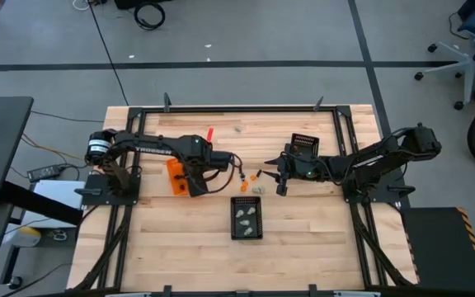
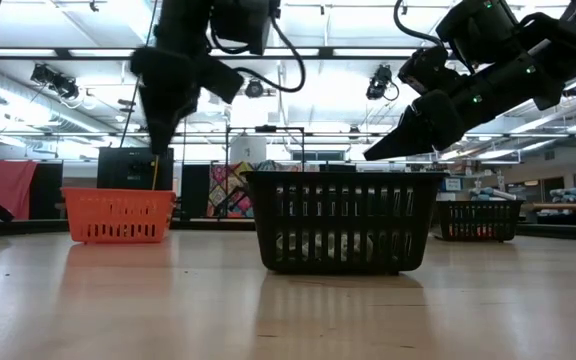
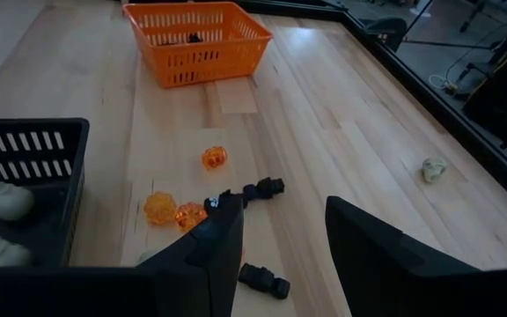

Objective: Sort Halloween decoration
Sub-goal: Put the white skull toy into the bottom black bin

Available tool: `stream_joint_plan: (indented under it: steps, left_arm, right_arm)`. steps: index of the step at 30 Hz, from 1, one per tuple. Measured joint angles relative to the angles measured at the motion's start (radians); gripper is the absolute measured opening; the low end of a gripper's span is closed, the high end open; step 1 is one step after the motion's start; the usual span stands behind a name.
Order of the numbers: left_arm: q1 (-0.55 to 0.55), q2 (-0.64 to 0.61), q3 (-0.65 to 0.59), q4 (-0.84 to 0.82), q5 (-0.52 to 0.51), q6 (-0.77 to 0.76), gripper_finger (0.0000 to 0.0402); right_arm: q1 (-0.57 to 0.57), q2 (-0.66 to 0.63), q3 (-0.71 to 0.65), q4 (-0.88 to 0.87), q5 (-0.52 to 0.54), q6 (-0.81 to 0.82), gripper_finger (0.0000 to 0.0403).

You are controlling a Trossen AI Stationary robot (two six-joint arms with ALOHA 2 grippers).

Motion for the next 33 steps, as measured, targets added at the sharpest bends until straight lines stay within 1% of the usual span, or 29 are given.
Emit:
stream_joint_plan:
  steps: [3, 10, 14, 24, 28, 33]
  left_arm:
    - [0.019, 0.000, 0.000, 0.077, -0.038, 0.028, 0.0183]
    - [0.085, 0.040, -0.005, 0.215, -0.043, 0.136, 0.0185]
    - [0.135, 0.074, -0.005, 0.276, -0.064, 0.211, 0.0185]
    - [0.263, 0.156, -0.005, 0.479, -0.063, 0.351, 0.0185]
    - [0.307, 0.179, -0.005, 0.521, -0.063, 0.381, 0.0185]
    - [0.344, 0.184, -0.005, 0.634, -0.063, 0.380, 0.0185]
  right_arm:
    - [0.000, 0.000, 0.000, 0.000, 0.000, 0.000, 0.0167]
    - [0.000, 0.000, 0.000, 0.001, -0.001, 0.002, 0.0167]
    - [0.000, 0.000, 0.000, 0.000, -0.003, 0.002, 0.0167]
    - [0.000, 0.000, 0.000, -0.001, -0.003, -0.012, 0.0167]
    - [0.000, 0.000, 0.000, -0.006, -0.002, -0.013, 0.0167]
    - [-0.001, 0.000, 0.000, -0.005, 0.002, -0.018, 0.0167]
